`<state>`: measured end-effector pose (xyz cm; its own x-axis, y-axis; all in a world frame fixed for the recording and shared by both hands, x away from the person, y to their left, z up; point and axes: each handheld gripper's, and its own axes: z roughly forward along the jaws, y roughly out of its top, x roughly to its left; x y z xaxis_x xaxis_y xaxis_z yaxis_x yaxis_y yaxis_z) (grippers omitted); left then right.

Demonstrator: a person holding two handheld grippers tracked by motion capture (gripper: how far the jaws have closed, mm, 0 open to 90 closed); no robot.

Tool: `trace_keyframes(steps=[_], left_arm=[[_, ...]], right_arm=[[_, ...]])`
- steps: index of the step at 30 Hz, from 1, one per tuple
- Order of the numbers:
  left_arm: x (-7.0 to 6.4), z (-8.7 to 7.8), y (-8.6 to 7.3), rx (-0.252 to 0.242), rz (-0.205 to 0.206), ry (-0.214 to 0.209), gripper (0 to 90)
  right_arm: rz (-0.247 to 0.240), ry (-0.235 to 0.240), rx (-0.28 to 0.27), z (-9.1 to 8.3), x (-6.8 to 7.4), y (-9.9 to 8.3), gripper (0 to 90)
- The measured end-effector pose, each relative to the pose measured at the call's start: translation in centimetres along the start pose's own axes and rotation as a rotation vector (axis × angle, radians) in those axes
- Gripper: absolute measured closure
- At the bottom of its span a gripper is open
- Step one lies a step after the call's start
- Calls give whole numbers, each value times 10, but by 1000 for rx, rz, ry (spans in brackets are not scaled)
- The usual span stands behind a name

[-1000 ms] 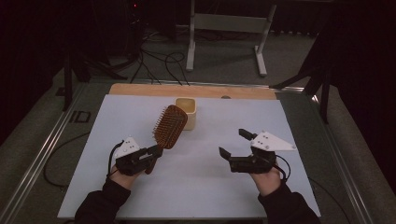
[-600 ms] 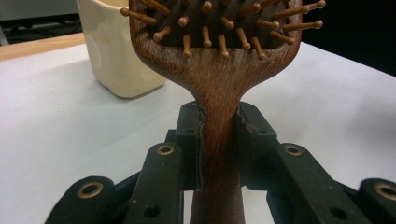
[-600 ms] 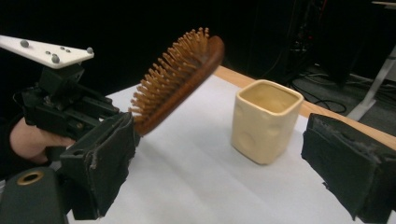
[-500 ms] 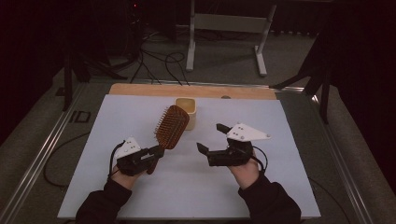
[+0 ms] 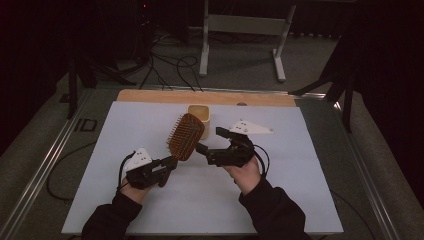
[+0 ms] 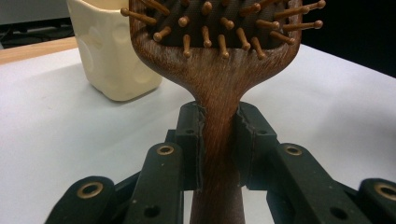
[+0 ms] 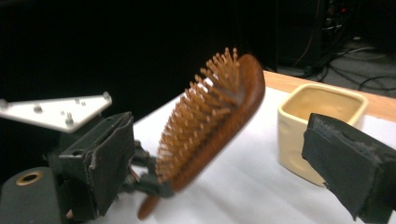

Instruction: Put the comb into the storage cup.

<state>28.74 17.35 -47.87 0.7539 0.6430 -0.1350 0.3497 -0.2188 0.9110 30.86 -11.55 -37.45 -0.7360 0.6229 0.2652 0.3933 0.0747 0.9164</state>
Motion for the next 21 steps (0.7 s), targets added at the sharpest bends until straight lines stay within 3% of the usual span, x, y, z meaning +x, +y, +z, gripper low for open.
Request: trace_keyframes(steps=[7, 11, 16, 21], left_arm=[[-1, 1, 0, -4, 9, -7, 739], [-3, 2, 0, -4, 13, -17, 738], [-4, 4, -1, -3, 19, -28, 738], [-6, 3, -1, -10, 34, -32, 738]], right_arm=[[69, 36, 11, 14, 1, 4, 92], [97, 35, 33, 23, 1, 3, 92], [167, 36, 73, 35, -3, -1, 100], [218, 31, 98, 43, -5, -5, 160]])
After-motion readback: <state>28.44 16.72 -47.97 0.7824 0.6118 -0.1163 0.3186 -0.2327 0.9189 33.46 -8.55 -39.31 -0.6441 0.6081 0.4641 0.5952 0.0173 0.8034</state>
